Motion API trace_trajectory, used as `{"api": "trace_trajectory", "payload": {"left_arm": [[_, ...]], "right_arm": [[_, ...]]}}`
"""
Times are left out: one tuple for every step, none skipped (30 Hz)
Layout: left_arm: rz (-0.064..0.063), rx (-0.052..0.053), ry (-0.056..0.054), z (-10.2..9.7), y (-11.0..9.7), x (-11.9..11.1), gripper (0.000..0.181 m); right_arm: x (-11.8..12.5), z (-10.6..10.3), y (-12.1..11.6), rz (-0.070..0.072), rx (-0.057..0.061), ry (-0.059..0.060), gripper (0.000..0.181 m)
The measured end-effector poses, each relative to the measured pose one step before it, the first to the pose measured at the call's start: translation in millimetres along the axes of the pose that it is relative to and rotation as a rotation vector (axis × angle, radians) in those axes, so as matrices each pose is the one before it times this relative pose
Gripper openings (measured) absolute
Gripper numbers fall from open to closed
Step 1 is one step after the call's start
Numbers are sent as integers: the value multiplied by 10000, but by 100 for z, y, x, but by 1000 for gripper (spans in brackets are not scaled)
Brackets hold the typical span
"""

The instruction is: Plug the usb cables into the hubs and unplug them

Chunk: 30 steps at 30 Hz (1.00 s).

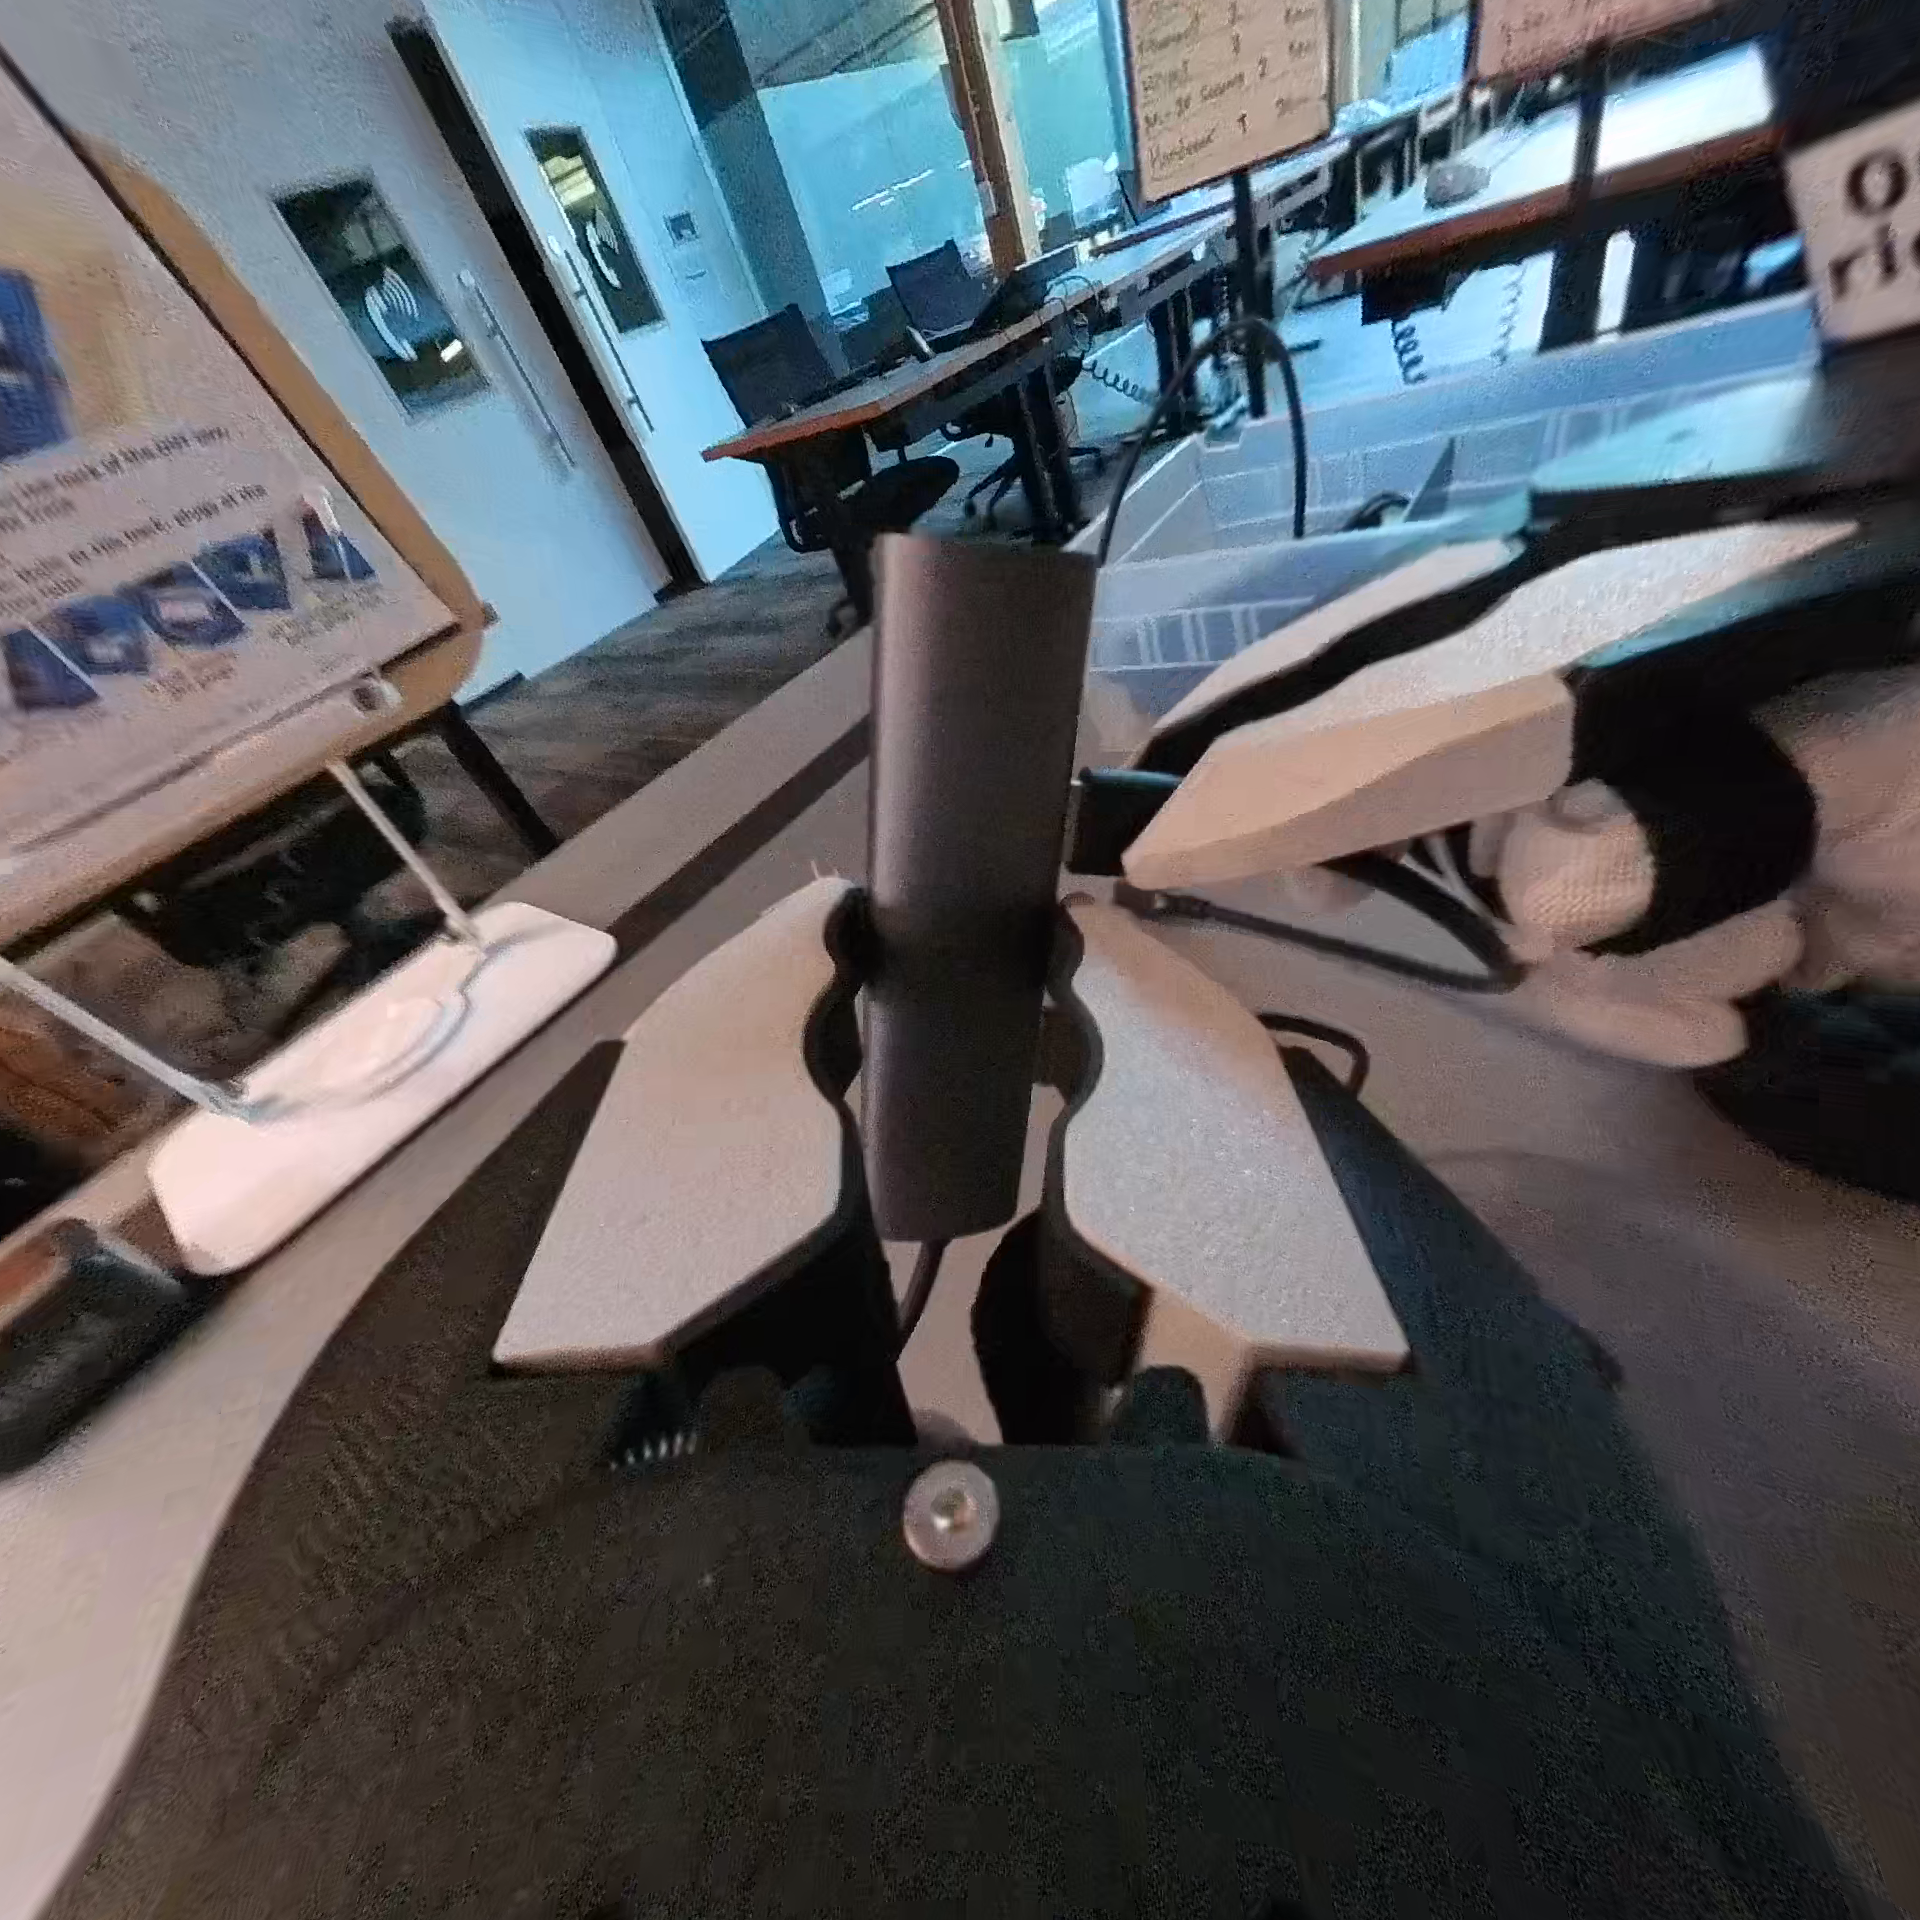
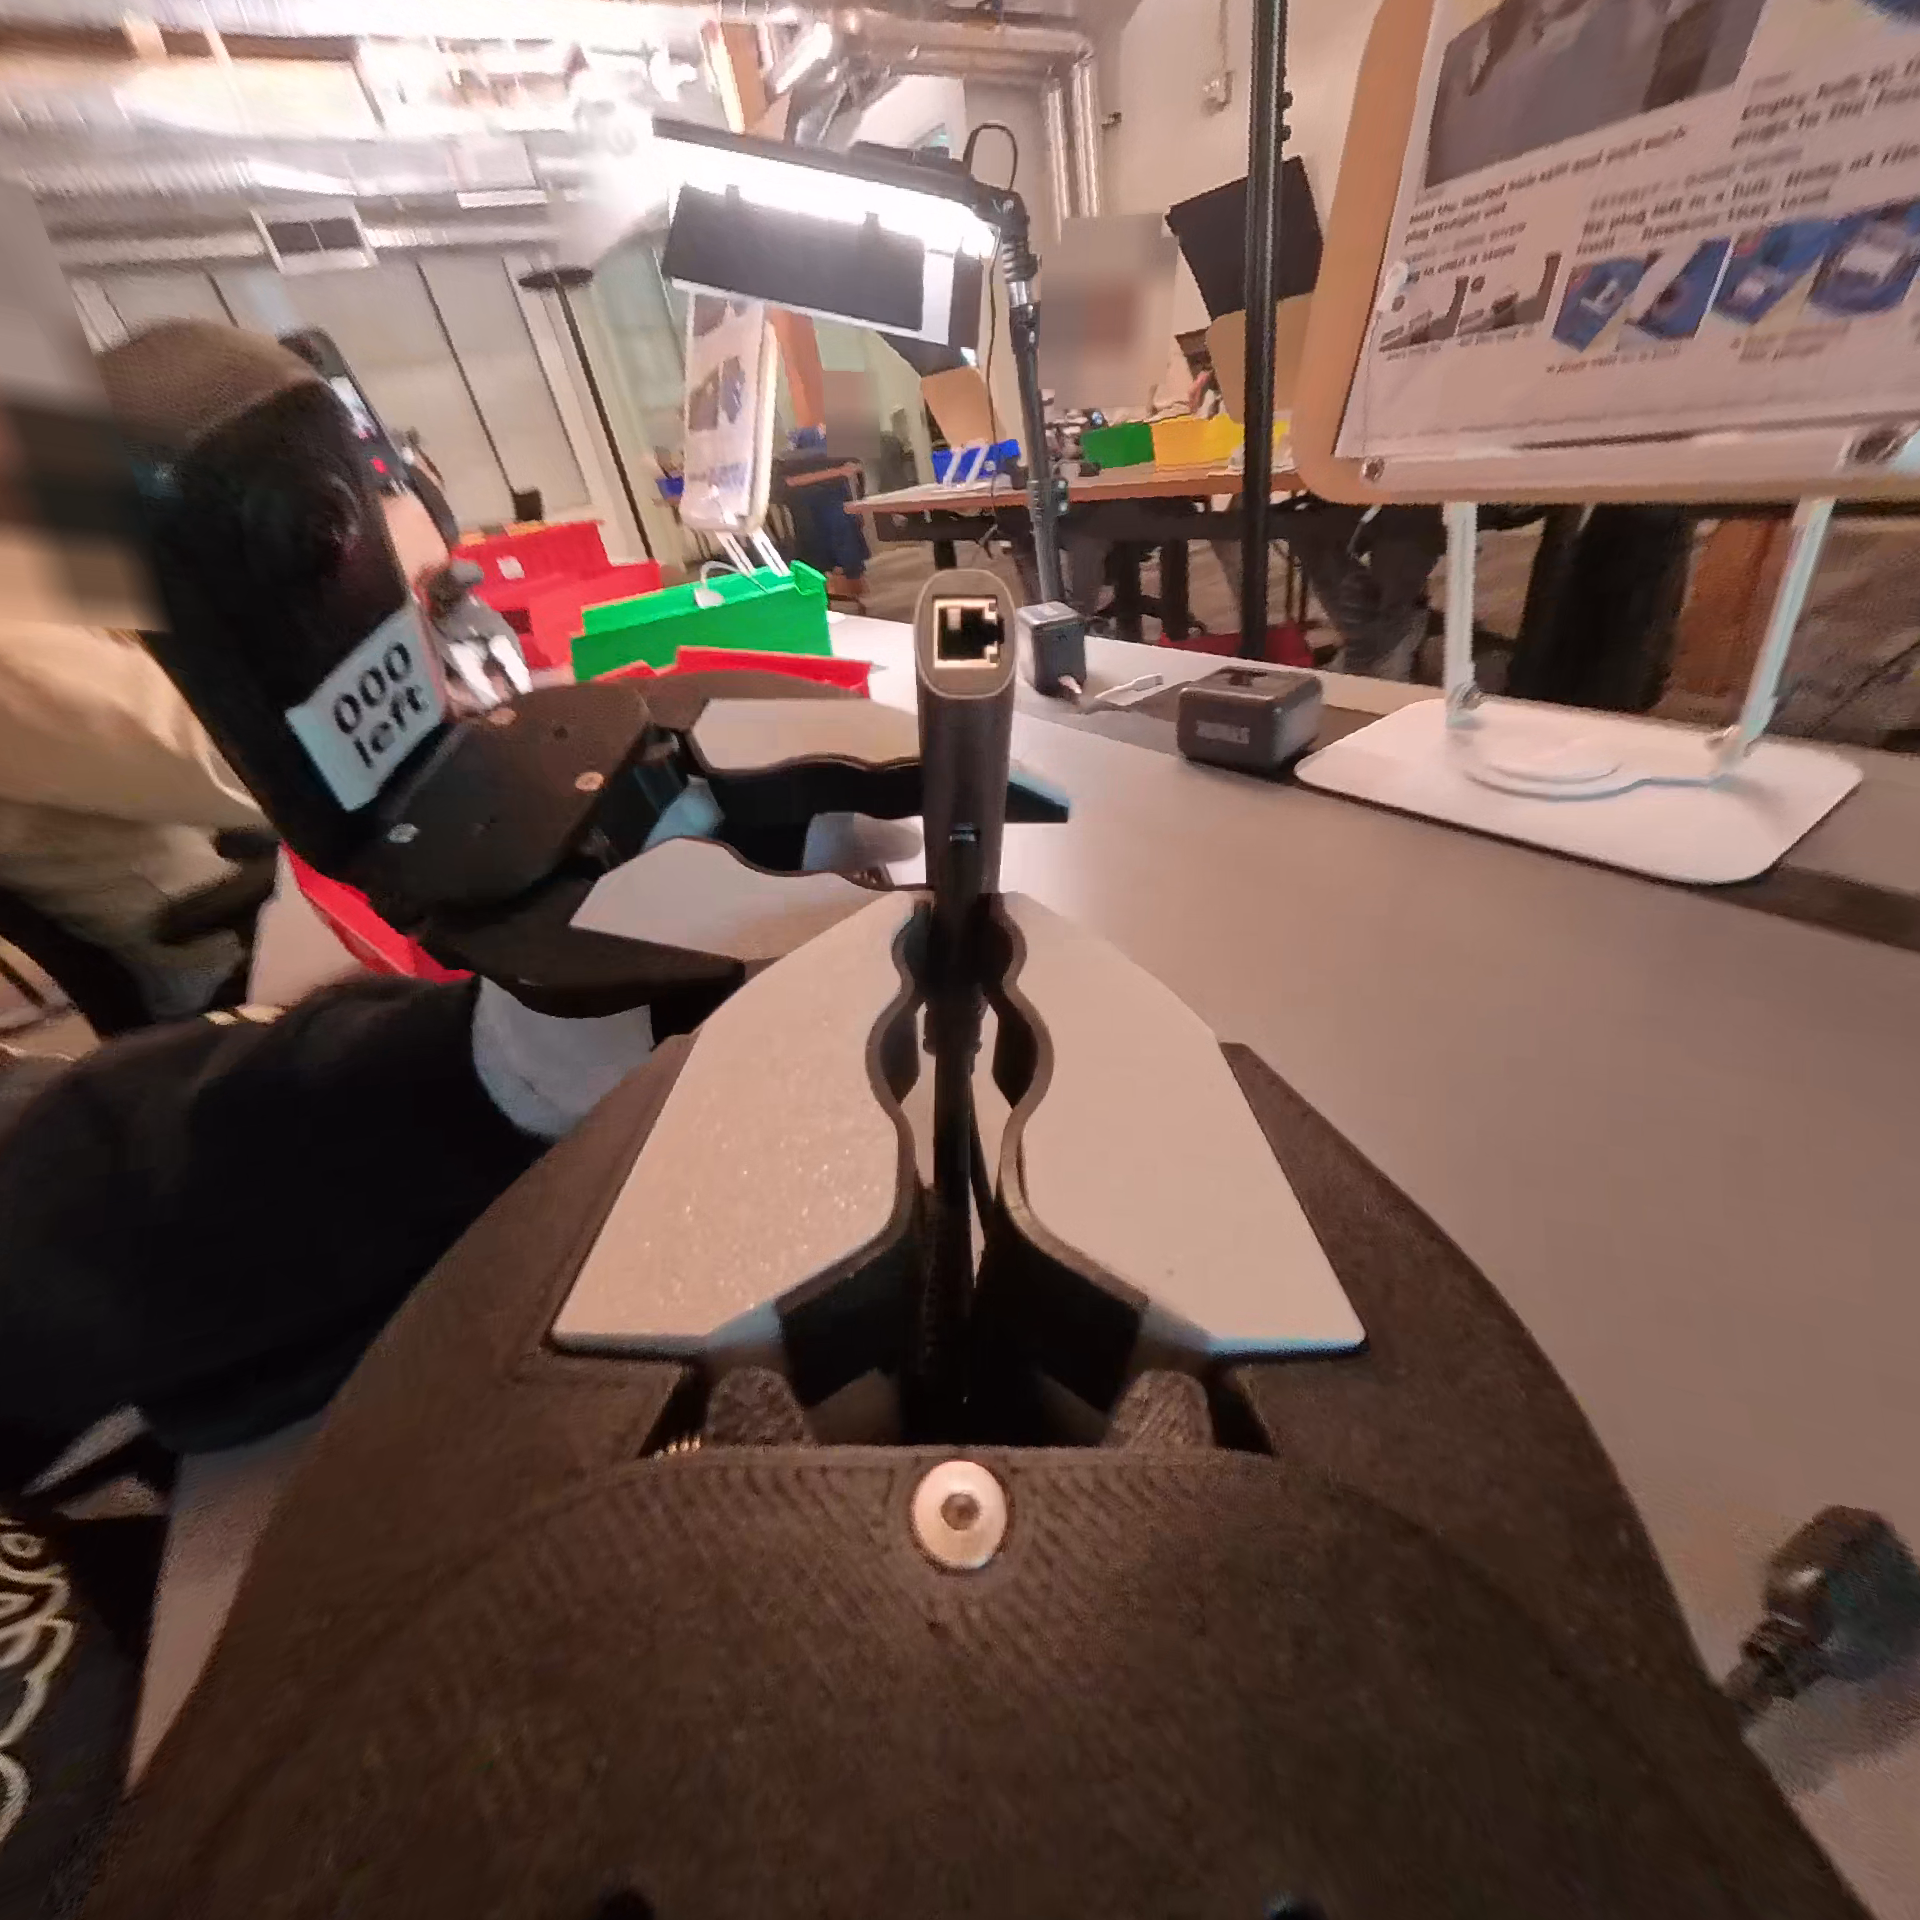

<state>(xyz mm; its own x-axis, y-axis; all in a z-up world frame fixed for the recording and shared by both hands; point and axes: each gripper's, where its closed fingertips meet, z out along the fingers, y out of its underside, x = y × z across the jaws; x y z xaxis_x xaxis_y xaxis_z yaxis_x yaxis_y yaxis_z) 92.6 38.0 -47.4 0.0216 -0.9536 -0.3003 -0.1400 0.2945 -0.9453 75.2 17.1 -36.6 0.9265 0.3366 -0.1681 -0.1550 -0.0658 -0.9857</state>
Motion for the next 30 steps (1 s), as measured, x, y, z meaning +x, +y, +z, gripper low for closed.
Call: {"api": "trace_trajectory", "payload": {"left_arm": [[-579, 36, 166, 100, 66, 117, 33], [-593, 84, 154, 73, 26, 81, 33], [-474, 87, 185, 42, 57, 101, 33], [-306, 59, 186, 44, 82, 58, 33], [-19, 20, 104, 32, 77, 19, 33], [567, -143, -104, 13, 108, -70, 33], [1111, -212, -336, -27, 3, -157, 33], [964, -116, -327, -17, -151, -207, 33], [631, -158, -191, 9, 7, -171, 33], [566, -178, -159, 5, 124, -146, 33], [343, -66, -137, -36, 28, -108, 33], [118, -1, -49, -91, -77, -31, 33], [175, -35, -69, -100, -99, -76, 33], [-63, 54, -56, -115, -185, -88, 33], [-287, 134, 30, -82, -203, -49, 33], [-422, 171, 67, -59, -191, -14, 33], [-665, 174, 153, -29, -202, 37, 33], [-872, 141, 270, -21, -160, 106, 33], [-691, 246, 259, -80, -239, 111, 33], [-517, 111, 180, -31, -32, 71, 33], [-247, -37, 133, 61, 172, 39, 33], [111, -104, 34, 89, 267, -12, 33], [623, -174, -163, 77, 259, -102, 33], [901, -232, -344, 47, 186, -244, 33], [887, -185, -305, 30, 90, -232, 33], [799, -150, -271, 26, 3, -132, 33], [342, -98, -149, -7, -46, -73, 33], [17, 0, 61, -39, -56, 15, 33], [-25, 16, 29, -64, -12, -34, 33], [-94, 77, -10, -95, -50, -45, 33]], "right_arm": [[100, -27, 54, 307, 66, -69, 10], [71, 1, 9, 117, 26, 8, 10], [47, 5, 36, -159, -47, 84, 10], [11, 8, 45, -302, -77, 131, 11], [2, 24, 23, -249, -39, 134, 11], [30, 6, 51, -191, -64, 95, 11], [30, -15, 55, -176, -78, 33, 10], [8, -39, -8, -107, -41, 11, 10], [41, -5, 13, -43, -56, 27, 10], [52, 20, 76, -75, -108, 19, 10], [-28, 31, 84, -54, -90, -17, 10], [-75, -8, -64, -22, 40, -4, 10], [-93, -21, -70, -88, 18, 12, 10], [-88, -29, -169, -87, 81, 21, 10], [-78, -28, -214, -31, 112, 7, 10], [-75, 6, -170, 20, 135, -9, 10], [-66, 37, -105, 102, 165, -21, 10], [-63, -12, -192, 201, 233, -40, 10], [-99, -29, -157, 203, 129, -100, 10], [-39, 19, -67, 104, 49, -59, 11], [45, 14, 82, -16, -46, 36, 11], [104, 34, 161, -144, -127, 99, 11], [107, 23, 165, -202, -161, 109, 11], [93, -14, 140, -157, -133, 88, 10], [87, -54, 89, -78, -99, 45, 10], [43, -26, 72, -21, -82, -25, 10], [9, -29, 19, 25, -17, -24, 10], [-41, -31, -49, 2, 24, -19, 10], [-66, 16, -30, -53, -20, 3, 10], [-90, 44, -54, -86, 17, 22, 10]]}}
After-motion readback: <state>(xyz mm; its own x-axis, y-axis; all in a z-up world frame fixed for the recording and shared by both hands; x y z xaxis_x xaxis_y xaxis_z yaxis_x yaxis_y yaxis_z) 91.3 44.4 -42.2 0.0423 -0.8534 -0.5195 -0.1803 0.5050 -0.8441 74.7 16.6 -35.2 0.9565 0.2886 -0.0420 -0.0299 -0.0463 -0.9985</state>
